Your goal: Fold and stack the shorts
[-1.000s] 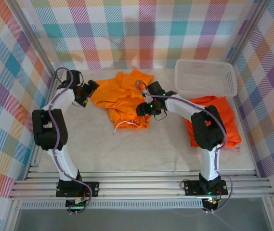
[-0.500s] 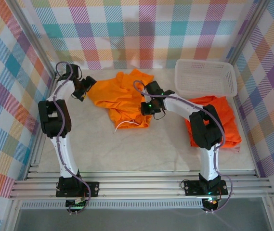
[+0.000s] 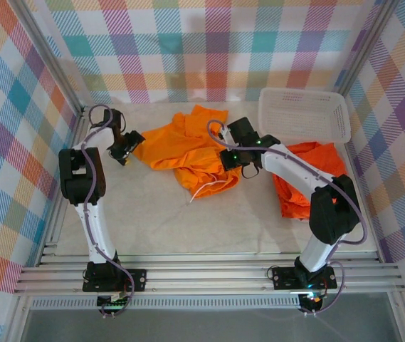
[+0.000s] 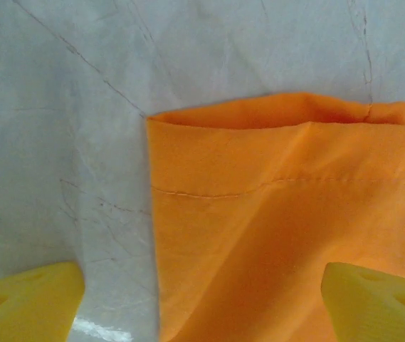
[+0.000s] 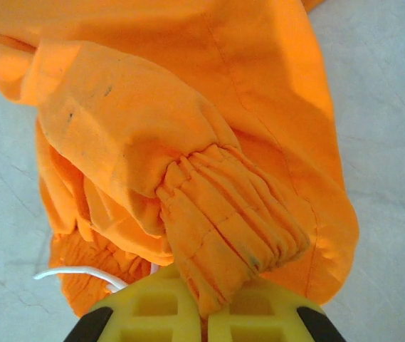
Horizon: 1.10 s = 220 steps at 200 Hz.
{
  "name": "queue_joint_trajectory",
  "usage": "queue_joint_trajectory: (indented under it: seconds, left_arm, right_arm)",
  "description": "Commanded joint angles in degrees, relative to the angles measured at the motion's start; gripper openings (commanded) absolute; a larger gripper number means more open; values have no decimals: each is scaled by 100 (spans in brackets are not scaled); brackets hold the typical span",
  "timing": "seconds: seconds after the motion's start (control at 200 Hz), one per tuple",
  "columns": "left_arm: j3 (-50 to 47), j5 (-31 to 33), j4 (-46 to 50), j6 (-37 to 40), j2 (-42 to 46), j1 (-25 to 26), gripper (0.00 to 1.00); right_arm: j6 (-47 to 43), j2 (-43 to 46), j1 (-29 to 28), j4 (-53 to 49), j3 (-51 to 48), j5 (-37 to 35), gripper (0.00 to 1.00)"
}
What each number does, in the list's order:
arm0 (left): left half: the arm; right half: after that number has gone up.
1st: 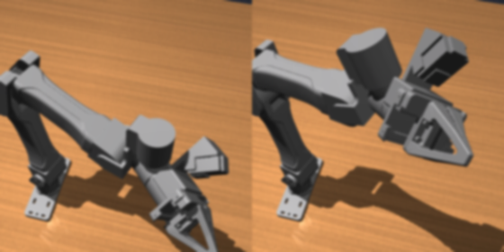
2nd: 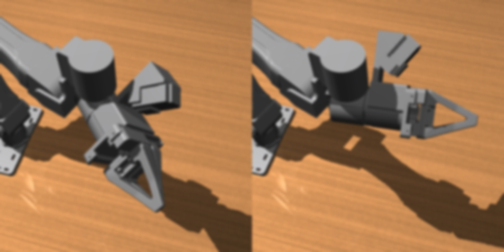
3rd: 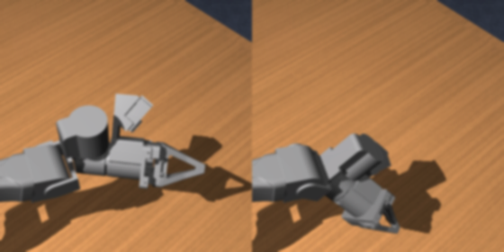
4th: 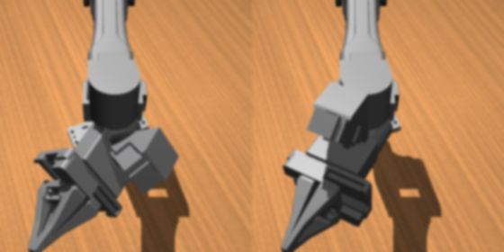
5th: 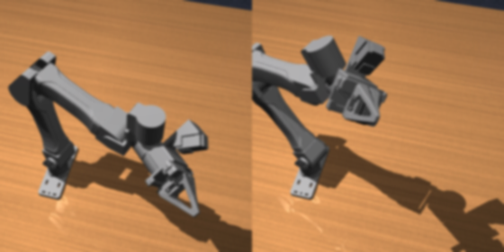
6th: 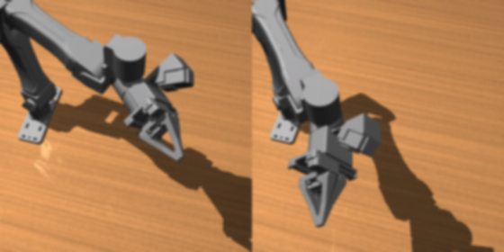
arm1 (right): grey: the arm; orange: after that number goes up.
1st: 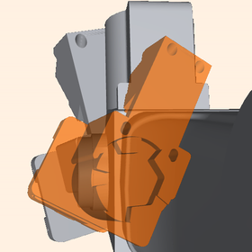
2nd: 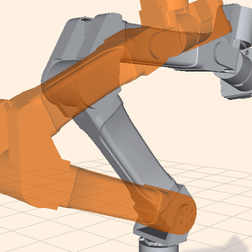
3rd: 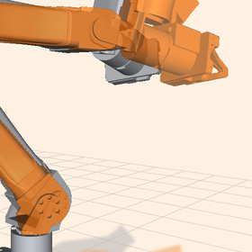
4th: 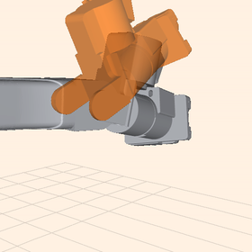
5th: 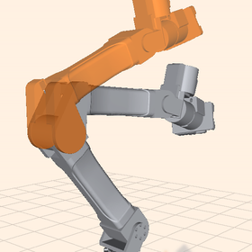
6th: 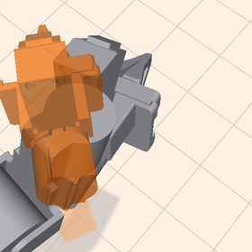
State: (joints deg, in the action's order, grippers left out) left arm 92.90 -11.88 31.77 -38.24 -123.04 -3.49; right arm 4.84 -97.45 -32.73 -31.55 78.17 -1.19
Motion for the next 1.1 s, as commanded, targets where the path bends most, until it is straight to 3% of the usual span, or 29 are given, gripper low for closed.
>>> queue_joint_trajectory:
  seconds: [0.0,0.255,0.565,0.8,1.095]
  left_arm:
    - [-275,216,141,47,359,120,87]
    - [121,53,132,90,16,137,82]
    - [1008,-172,565,140,-658,155,63]
    - [1293,13,932,292,-900,208,58]
    - [1472,2,1146,405,-1007,295,29]
  right_arm:
    - [-182,51,-14,-142,-91,-137,2]
    - [-211,121,-13,-87,-229,-171,2]
    - [-290,119,-5,-75,-329,-189,2]
    - [-304,56,6,-71,-306,-160,2]
    - [-219,59,12,-27,-291,-102,1]
